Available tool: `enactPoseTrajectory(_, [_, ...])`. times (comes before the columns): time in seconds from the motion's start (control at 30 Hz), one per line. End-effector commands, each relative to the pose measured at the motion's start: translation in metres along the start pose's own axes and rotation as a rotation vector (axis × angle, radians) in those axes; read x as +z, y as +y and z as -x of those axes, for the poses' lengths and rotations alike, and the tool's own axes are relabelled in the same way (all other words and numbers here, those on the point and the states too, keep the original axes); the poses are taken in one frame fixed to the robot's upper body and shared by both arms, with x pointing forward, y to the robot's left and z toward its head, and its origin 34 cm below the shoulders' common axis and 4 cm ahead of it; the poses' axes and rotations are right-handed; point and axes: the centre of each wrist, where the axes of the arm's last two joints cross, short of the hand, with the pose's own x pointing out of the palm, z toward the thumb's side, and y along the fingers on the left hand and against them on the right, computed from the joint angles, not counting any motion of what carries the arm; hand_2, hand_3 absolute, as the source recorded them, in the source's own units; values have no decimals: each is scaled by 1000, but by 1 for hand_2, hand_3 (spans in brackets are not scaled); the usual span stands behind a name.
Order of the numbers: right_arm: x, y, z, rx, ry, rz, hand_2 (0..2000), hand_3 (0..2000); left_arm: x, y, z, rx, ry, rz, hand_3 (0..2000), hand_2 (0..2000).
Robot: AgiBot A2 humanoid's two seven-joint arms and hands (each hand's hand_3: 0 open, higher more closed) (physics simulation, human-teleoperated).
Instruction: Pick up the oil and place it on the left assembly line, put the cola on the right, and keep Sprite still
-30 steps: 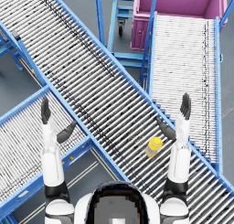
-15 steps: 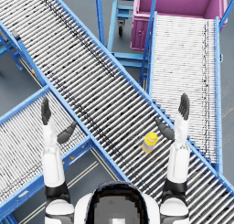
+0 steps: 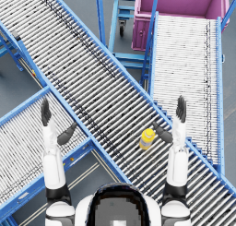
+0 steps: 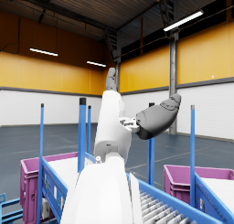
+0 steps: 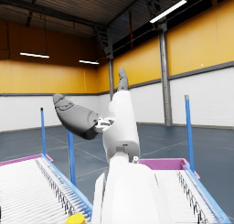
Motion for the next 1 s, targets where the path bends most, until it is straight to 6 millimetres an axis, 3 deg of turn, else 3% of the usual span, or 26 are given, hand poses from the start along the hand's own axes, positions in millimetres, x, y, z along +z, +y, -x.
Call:
enactPoseTrajectory(0.03, [-1, 11, -8, 27, -9, -22, 0, 0, 0, 1, -3, -10, -4, -1, 0, 0])
enactPoseTrajectory(0.23, [-13, 33, -16, 55, -25, -99, 0, 0, -2, -3, -5, -14, -12, 10, 0, 0])
enactPoseTrajectory(0.5, [-45, 68, -28, 107, -50, -290, 0, 0, 3, -6, -12, -36, -26, -4, 0, 0])
enactPoseTrajectory(0.8, [-113, 97, -36, 113, -69, -570, 0, 0, -1, -10, -16, -40, -37, 17, 0, 0])
enactPoseTrajectory(1.0, [-159, 99, -42, 94, -77, -717, 0, 0, -12, -10, -17, -39, -44, 59, 0, 0])
